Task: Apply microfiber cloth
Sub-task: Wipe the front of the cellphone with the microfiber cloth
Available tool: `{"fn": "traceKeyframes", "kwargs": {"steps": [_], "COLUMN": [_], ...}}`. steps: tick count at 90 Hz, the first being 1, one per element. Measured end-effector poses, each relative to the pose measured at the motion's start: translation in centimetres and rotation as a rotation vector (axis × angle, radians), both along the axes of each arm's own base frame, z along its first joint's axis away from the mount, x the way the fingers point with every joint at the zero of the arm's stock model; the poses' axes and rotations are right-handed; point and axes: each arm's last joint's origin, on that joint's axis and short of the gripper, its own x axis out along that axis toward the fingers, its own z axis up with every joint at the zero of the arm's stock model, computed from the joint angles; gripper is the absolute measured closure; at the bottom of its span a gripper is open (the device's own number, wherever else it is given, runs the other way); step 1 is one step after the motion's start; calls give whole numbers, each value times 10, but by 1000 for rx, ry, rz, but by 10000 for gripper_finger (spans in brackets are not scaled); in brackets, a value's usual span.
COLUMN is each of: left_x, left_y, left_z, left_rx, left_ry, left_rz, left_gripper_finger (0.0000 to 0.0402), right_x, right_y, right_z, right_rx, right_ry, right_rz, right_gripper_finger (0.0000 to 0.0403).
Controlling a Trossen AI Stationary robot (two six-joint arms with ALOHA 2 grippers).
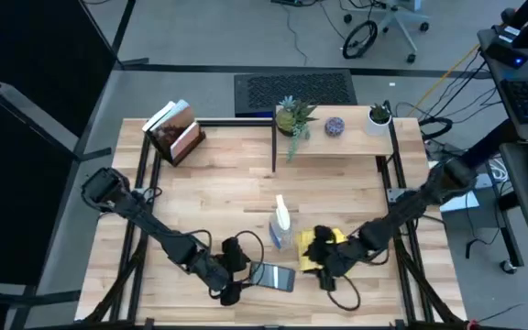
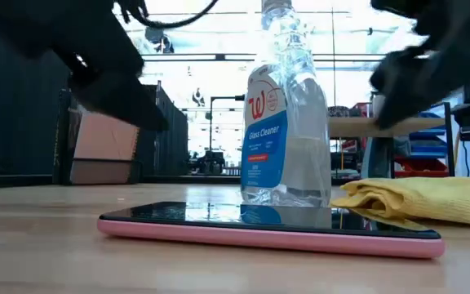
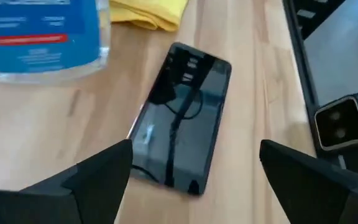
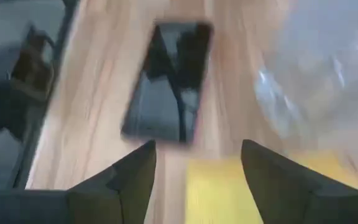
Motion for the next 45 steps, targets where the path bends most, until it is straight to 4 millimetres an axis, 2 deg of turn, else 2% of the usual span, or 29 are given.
{"fn": "traceKeyframes", "kwargs": {"steps": [12, 30, 45], "left_x": [12, 14, 14], "left_y": [0, 0, -5], "left_z": [-17, -37, -40], "left_rx": [3, 12, -29], "left_ry": [-25, 40, 52], "left_rz": [-28, -64, -79], "left_gripper_finger": [64, 64, 64], "right_x": [-14, -11, -9], "right_y": [0, 4, 9], "right_z": [-16, -45, -63], "right_rx": [-98, -167, -187], "right_ry": [140, 221, 259], "right_rz": [-28, -41, -79], "right_gripper_finger": [186, 190, 239]}}
